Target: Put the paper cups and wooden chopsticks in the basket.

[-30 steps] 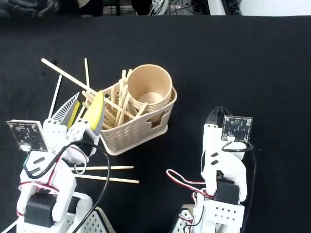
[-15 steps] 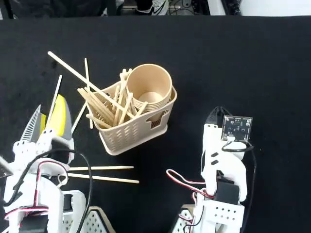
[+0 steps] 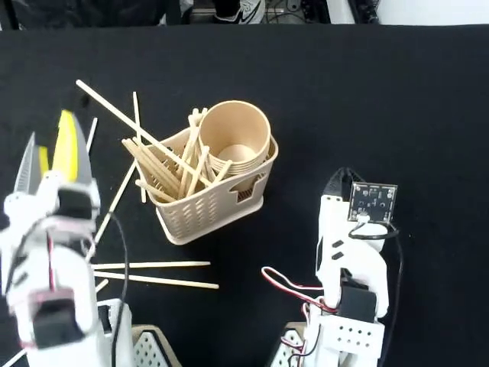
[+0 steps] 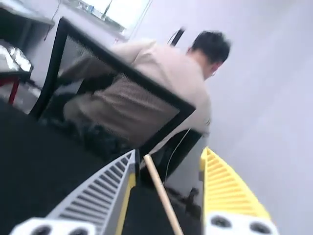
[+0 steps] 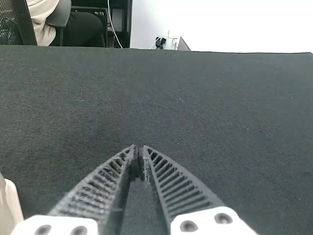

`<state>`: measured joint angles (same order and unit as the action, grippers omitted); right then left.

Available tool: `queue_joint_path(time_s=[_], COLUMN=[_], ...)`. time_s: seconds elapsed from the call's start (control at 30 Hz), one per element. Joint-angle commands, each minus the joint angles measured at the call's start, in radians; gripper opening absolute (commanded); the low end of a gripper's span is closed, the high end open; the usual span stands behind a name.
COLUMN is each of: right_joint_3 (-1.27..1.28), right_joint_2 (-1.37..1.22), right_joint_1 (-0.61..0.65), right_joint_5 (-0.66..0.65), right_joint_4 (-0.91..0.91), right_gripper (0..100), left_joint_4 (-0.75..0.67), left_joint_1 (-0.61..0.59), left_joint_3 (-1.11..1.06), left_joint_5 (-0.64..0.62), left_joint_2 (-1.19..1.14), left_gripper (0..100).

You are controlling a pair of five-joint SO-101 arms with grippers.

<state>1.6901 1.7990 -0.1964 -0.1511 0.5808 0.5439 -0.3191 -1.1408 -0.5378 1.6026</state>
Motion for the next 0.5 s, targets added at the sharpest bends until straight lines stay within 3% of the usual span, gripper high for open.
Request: queue_joint_path(time_s=[0.0, 0.23, 0.47], right_joint_3=[-0.012, -0.012, -0.012], right_joint_2=[0.047, 0.047, 0.047], right_joint_1=[-0.009, -0.009, -0.011], right_joint_5=[-0.009, -0.009, -0.009], right_joint_4=[-0.005, -0.005, -0.005], right_gripper=[1.3, 1.3, 1.3], left_joint_4=[-0.051, 0.124, 0.123], left_joint_1=[-0.001, 0.033, 0.147], left_joint_3=[0.202, 0.541, 0.585], left_joint_5=[-0.048, -0.118, -0.121], left_joint_2=[-0.417, -0.778, -0.898], left_gripper=[22, 22, 22])
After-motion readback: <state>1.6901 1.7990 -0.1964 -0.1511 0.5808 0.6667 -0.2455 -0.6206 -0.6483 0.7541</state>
